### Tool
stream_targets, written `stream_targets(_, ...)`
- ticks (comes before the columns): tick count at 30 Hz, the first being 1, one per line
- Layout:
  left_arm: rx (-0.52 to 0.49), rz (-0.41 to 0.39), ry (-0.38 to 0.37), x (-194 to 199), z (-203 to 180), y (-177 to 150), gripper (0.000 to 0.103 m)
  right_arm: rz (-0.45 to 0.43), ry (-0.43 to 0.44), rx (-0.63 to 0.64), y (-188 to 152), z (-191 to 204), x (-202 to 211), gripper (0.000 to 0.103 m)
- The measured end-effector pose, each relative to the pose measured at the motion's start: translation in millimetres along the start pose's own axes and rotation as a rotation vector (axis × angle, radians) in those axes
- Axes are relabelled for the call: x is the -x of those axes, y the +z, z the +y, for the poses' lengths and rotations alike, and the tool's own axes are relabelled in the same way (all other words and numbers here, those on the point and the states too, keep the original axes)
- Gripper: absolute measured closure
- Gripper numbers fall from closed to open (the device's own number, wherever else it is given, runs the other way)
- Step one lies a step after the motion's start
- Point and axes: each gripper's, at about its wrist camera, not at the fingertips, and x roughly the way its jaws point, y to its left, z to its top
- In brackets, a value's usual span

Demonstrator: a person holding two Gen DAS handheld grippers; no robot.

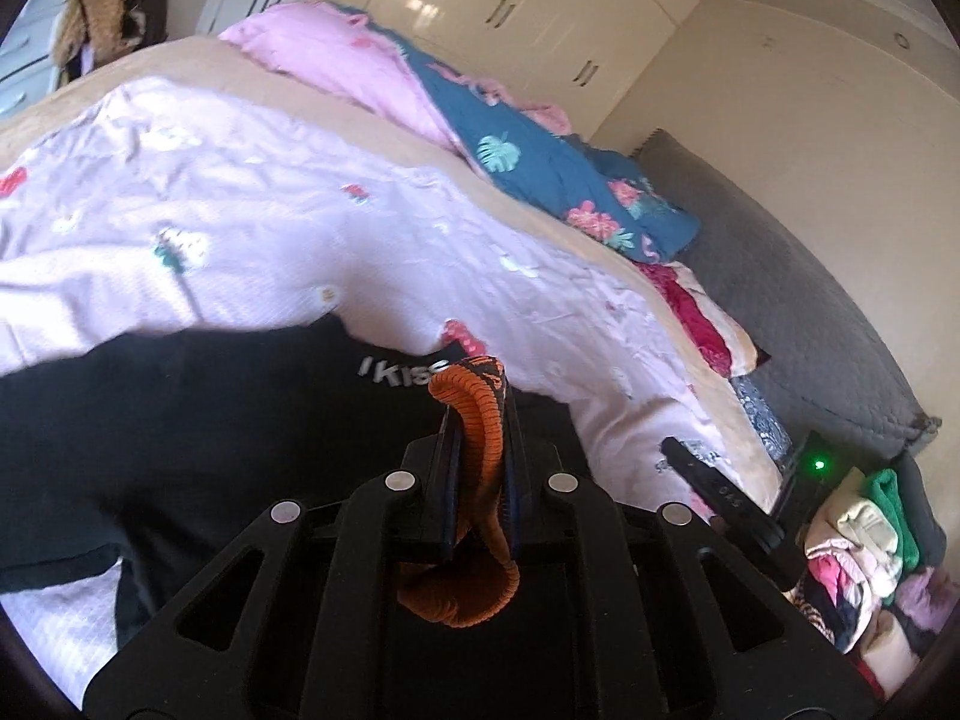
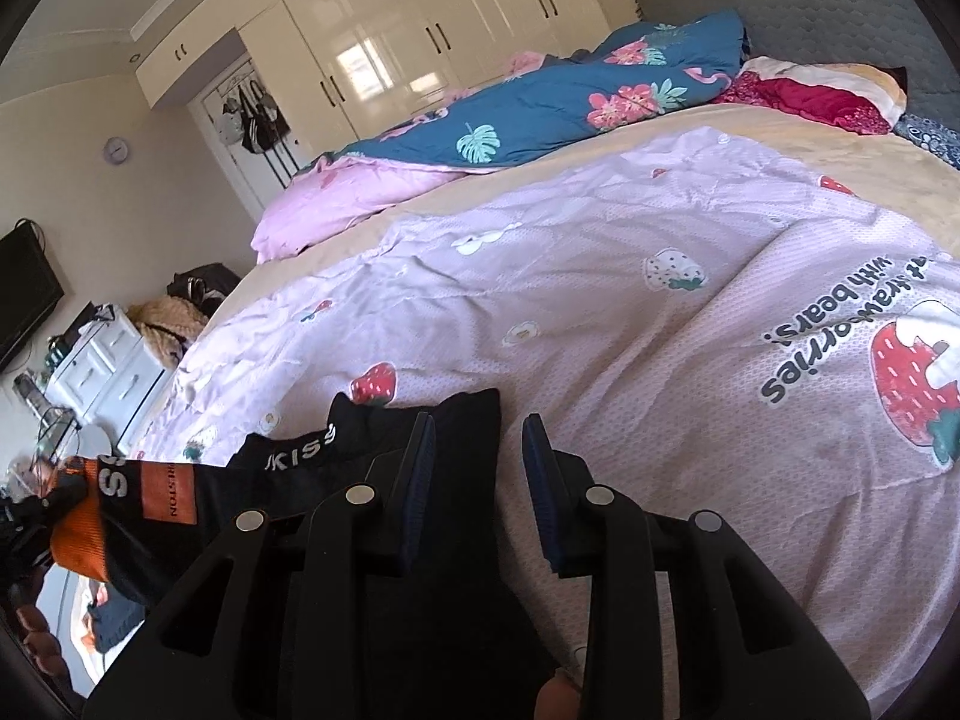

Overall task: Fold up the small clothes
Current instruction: 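Lay the sleeve flat across the shirt with the left gripper and open it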

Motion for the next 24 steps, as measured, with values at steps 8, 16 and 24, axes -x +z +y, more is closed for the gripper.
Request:
stream_targets(8, 0.049, 0.061, 0.094, -10, 35, -7, 0.098, 0.022, 0.018, 0.048, -7, 15, -4, 0.073)
stream_targets(16, 0.048, 0.082, 0.15, -12, 45, -11, 0.097, 0.06, 0.033, 0.154, -19, 41, -13, 0.073)
stream_targets(24, 0.004, 0.06, 0.268, -5, 50, -13, 0.092, 0.151, 0.039, 0.319, -41, 76, -30, 0.073)
